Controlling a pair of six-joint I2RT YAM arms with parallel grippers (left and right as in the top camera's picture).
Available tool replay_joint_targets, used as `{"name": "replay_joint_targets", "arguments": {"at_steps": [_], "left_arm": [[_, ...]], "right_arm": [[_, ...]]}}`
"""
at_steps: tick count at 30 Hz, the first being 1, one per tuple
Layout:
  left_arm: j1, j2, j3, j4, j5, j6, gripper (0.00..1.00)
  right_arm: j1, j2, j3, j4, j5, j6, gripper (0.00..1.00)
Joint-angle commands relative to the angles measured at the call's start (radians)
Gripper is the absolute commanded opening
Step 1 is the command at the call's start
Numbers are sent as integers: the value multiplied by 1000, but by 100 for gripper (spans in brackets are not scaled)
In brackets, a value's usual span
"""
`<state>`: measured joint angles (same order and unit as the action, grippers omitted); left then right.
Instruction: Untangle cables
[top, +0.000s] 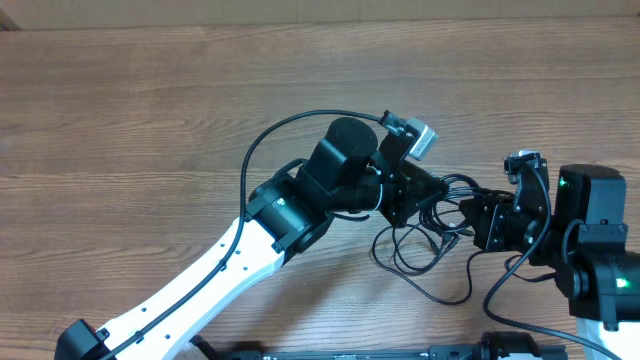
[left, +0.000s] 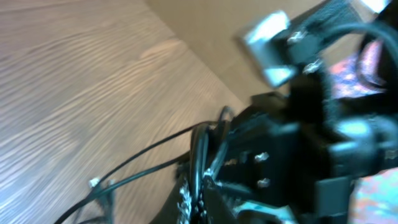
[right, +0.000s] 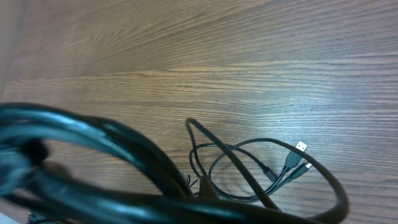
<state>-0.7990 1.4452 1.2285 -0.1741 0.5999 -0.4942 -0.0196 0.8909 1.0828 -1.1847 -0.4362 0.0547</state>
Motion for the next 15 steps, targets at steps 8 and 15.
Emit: {"name": "replay_joint_targets", "arguments": {"at_steps": [8,15], "left_arm": [[-5,6,18,145,105,-203,4],[14,6,18,186,107,-356,4]], "right_arm": [[-1,-4,-3,-7,10,-19,4],[-1,-4,-3,-7,16,-19,4]]}}
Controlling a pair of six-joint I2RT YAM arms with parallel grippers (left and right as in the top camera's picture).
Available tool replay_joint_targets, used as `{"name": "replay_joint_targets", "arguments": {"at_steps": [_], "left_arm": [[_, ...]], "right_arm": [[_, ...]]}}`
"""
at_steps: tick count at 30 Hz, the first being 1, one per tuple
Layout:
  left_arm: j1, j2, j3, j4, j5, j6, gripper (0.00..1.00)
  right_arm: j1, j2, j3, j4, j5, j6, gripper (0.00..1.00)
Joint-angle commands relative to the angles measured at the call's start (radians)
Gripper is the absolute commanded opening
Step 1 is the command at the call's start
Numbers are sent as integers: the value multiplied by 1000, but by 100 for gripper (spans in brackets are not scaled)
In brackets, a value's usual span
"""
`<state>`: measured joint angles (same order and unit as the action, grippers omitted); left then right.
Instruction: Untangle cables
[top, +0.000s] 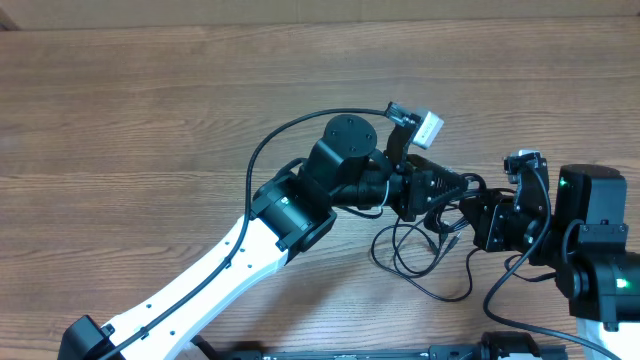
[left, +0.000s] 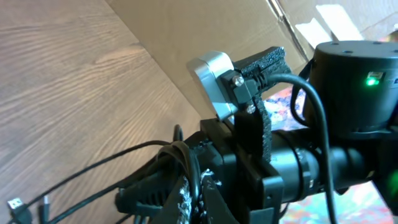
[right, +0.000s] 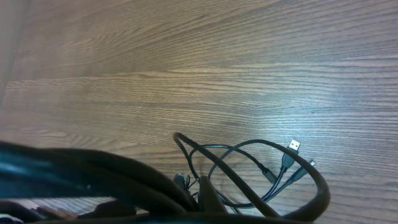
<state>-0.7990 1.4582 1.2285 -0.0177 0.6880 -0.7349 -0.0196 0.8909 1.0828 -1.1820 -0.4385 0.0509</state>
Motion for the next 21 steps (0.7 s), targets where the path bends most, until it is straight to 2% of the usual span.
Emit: {"name": "replay_joint_targets", "arguments": {"at_steps": [1,8,21], "left_arm": [[23,-7,18,30,20,-145,4],[78,-7,18,31,24,-406,4],[131,-7,18,31,39,-674,4]], "right_arm": [[-1,-4,-3,-10,18,-15,4],[-1,-4,-3,-10,19,-16,4],[-1,-4,-3,-10,19,-16,4]]}}
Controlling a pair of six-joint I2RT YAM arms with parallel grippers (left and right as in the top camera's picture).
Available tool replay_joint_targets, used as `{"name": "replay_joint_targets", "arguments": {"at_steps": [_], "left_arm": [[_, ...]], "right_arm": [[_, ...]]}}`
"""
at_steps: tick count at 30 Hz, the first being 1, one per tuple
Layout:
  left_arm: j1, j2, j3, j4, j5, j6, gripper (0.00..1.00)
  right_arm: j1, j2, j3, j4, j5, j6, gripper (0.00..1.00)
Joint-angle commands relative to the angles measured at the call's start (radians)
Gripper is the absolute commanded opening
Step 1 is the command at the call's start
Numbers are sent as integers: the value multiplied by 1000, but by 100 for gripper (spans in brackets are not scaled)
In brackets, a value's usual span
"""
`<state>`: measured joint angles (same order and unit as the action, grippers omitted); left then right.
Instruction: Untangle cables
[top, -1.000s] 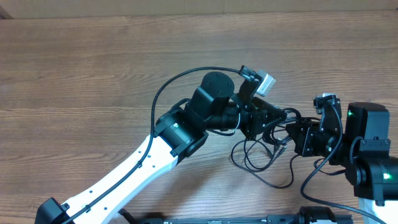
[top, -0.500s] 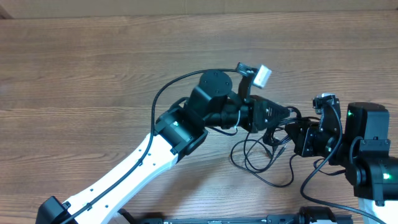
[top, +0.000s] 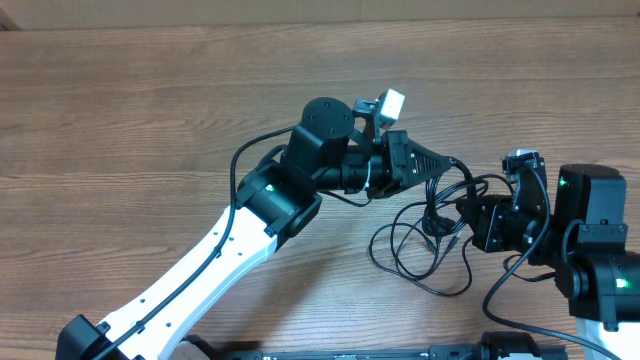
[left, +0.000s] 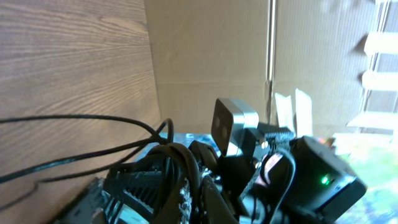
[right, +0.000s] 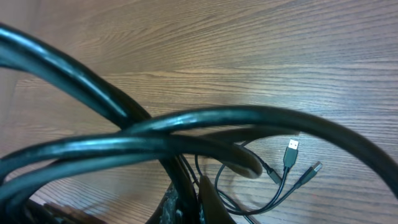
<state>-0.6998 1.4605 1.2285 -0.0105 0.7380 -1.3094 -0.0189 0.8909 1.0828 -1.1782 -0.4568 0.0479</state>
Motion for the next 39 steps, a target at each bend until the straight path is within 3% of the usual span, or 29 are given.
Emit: {"name": "replay_joint_targets", "arguments": {"at_steps": [1,16,25,29,31,33,35,37,39], "left_arm": [[33,-9,18,24,-11,-111,4],[85,-9,18,23,40,-322,4],[100,-9,18,3,45,-274,5],[99,-9,18,2,40,-146,18],[98,-9,18,-18,41,-62,34],[97,-9,18,-48,45,30,61],[98,-9,18,-97,45,116,80],[98,-9,18,-146,44,156,94],[97,-9,18,-183,44,187,98]], "right_arm": [[-2,-4,-3,-13,37,-13,4],[-2,-4,-3,-14,37,-13,4],[-2,-4,-3,-13,37,-13,4],[-2,-4,-3,-17,37,-13,4],[-2,-4,-3,-13,37,-13,4],[-2,-4,-3,-10,37,-13,4],[-2,-4,-3,-12,37,-13,4],[-2,-4,-3,-13,37,-13,4],[-2,-4,-3,-14,37,-13,4]]}}
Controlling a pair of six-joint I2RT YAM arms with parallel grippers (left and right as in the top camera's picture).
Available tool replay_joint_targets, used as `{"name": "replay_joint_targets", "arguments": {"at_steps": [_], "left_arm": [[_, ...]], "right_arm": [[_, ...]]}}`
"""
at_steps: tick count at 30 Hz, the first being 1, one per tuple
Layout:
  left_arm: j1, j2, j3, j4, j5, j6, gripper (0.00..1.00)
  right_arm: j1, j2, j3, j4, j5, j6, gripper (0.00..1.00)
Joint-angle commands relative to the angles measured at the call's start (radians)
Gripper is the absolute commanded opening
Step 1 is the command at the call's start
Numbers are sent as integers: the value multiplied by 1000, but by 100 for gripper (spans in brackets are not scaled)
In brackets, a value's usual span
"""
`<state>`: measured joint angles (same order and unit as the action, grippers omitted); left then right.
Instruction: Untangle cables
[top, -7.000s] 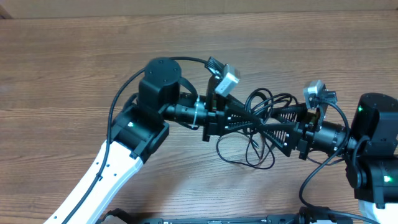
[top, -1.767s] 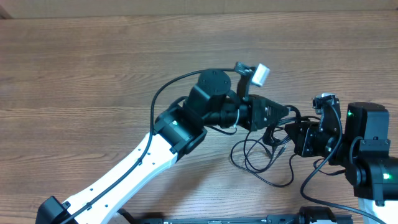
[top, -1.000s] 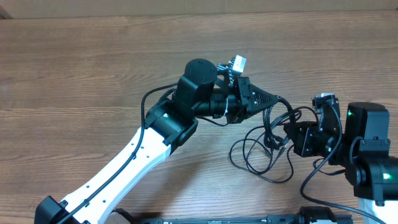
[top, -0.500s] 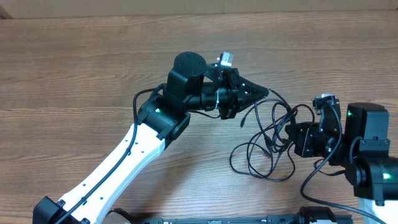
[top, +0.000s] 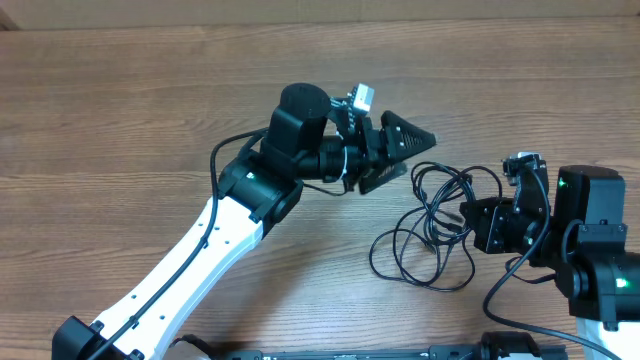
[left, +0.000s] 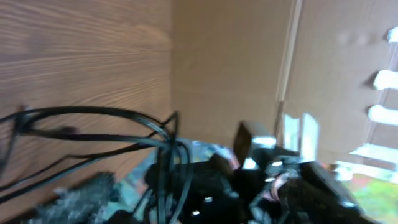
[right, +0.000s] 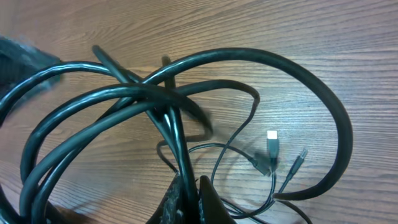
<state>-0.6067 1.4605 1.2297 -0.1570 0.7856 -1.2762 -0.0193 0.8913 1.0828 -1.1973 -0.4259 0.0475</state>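
A tangle of black cables (top: 432, 232) lies on the wooden table (top: 120, 120) at the right. My right gripper (top: 468, 215) is at its right side, shut on a thick black cable (right: 249, 59) that rises between the fingers (right: 205, 193); the gripper (right: 189, 185) sits at the bottom of the wrist view. Thin cables ending in a USB plug (right: 272, 135) lie behind it. My left gripper (top: 420, 153) hovers up and left of the tangle, jaws spread and empty. Its blurred wrist view shows cable loops (left: 93, 113) ahead.
The right arm's black body (top: 590, 230) stands at the table's right edge. A cardboard wall (left: 230, 56) backs the table. The left arm (top: 200, 260) crosses the table from the lower left.
My left gripper has opened, let the cable go and drawn back up and left. The loops it held have dropped toward the right gripper, which stays shut on its cable.
My left gripper was first deep in the tangle, shut on cable right beside the right gripper. Then it held the strand a little higher, then farther left with the loops stretched out. Now it is open and apart from the tangle.
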Motion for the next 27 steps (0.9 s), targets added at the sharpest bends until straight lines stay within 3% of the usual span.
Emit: {"name": "replay_joint_targets", "arguments": {"at_steps": [1,6,10,15,19,24,27], "left_arm": [[4,-9,17,-49,-4,169,99],[4,-9,17,-125,-3,240,96],[4,-9,17,-158,-3,241,83],[-18,-9,17,-156,-10,233,82],[-42,-9,17,-149,-35,232,72],[-64,-9,17,-141,-46,217,70],[-80,-9,17,-140,-77,194,57]], "right_arm": [[-1,-4,-3,5,6,-12,4],[-1,-4,-3,7,6,-12,4],[-1,-4,-3,6,6,-12,4],[-1,-4,-3,9,6,-12,4],[-1,-4,-3,9,6,-12,4],[-1,-4,-3,6,6,-12,4],[-1,-4,-3,13,6,-12,4]]}}
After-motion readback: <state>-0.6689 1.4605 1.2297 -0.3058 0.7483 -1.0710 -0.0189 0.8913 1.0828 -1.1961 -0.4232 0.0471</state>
